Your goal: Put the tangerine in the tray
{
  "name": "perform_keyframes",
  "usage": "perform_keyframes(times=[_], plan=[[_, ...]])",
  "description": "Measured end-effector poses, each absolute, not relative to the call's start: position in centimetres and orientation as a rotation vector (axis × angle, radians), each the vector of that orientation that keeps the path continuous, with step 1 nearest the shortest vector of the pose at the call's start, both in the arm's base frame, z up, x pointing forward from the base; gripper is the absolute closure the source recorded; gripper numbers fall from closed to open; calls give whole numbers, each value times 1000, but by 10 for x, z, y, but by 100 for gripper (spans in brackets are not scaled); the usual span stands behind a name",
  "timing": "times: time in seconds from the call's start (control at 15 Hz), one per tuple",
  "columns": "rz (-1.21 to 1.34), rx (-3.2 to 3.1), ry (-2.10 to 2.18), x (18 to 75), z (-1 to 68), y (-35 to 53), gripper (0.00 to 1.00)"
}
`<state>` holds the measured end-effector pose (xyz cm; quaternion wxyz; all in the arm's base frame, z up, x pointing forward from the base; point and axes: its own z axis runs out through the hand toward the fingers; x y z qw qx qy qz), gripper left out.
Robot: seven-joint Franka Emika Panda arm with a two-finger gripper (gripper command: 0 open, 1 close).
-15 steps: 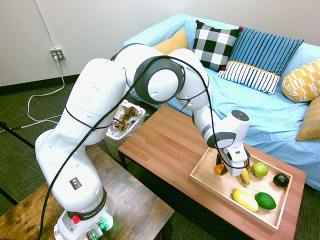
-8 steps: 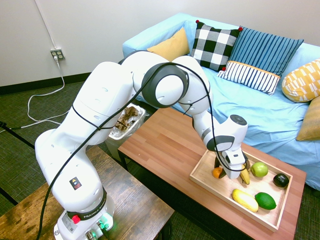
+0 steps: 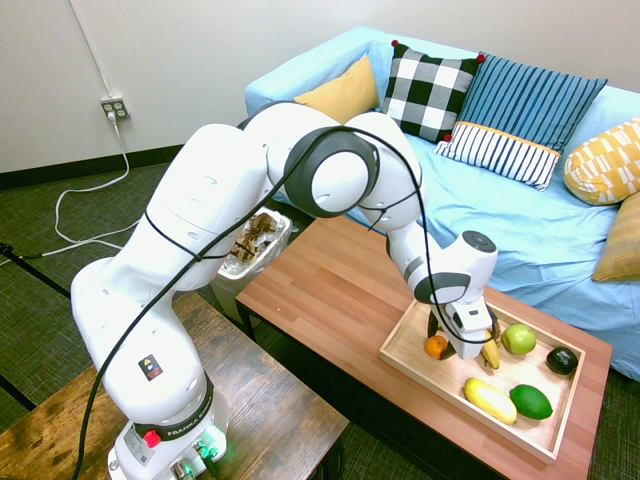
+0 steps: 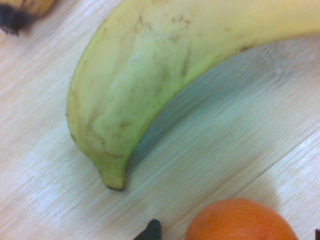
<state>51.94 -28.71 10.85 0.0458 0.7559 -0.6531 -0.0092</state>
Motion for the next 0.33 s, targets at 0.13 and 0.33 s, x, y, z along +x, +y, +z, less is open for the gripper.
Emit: perform_keyframes(times=[0.13,0.33], plan=[[-21,2322,-1999,520,125,-292,0],[-21,2348,-2012,513,157,-296,0]])
